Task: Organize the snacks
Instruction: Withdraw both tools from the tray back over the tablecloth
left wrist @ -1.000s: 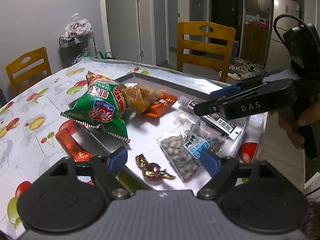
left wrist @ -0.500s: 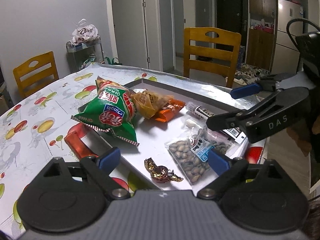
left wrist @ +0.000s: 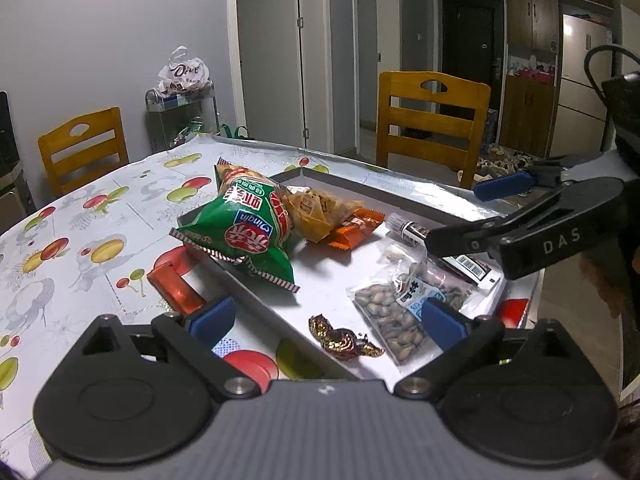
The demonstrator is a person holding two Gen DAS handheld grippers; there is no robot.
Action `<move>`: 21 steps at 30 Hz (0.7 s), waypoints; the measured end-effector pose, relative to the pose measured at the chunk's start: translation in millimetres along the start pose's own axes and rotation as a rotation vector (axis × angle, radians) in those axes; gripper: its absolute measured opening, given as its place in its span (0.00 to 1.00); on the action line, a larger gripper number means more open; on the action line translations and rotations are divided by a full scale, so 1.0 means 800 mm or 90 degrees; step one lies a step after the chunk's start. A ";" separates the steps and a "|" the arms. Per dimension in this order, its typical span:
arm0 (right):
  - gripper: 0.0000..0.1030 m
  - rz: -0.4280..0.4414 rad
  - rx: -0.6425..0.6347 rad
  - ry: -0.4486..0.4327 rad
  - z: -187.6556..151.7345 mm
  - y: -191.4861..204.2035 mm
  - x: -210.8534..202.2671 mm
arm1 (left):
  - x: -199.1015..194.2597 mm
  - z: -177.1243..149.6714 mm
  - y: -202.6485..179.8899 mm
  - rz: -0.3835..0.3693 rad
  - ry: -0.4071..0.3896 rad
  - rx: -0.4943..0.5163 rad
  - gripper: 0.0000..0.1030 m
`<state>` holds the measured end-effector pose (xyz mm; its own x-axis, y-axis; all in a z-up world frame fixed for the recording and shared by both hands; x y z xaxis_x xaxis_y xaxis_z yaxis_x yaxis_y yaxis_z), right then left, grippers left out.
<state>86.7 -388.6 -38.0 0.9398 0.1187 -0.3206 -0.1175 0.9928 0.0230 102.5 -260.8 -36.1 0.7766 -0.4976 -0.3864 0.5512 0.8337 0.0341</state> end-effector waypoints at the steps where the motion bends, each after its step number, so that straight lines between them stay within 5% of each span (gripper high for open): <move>1: 1.00 -0.001 -0.002 0.001 0.000 0.002 0.001 | -0.002 -0.001 0.001 0.000 0.000 0.000 0.98; 15: 1.00 0.046 -0.052 0.011 0.015 0.080 0.015 | -0.060 -0.026 0.066 0.047 -0.007 -0.033 0.98; 21: 1.00 0.084 -0.079 0.016 0.023 0.131 0.028 | -0.103 -0.048 0.122 0.104 -0.004 -0.052 0.98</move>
<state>101.2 -281.5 -25.2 0.9053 0.2459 -0.3464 -0.2796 0.9588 -0.0501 80.3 -129.2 -36.5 0.8557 -0.3561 -0.3755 0.3916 0.9199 0.0202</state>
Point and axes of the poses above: each gripper's, at about its wrist camera, not at the fingertips, and x roughly the way its jaws point, y to its left, z to its top, the point moved 8 cm from there along x, roughly the way its jaws point, and after that the axes turned 11 degrees about -y, right-handed, at the moved point
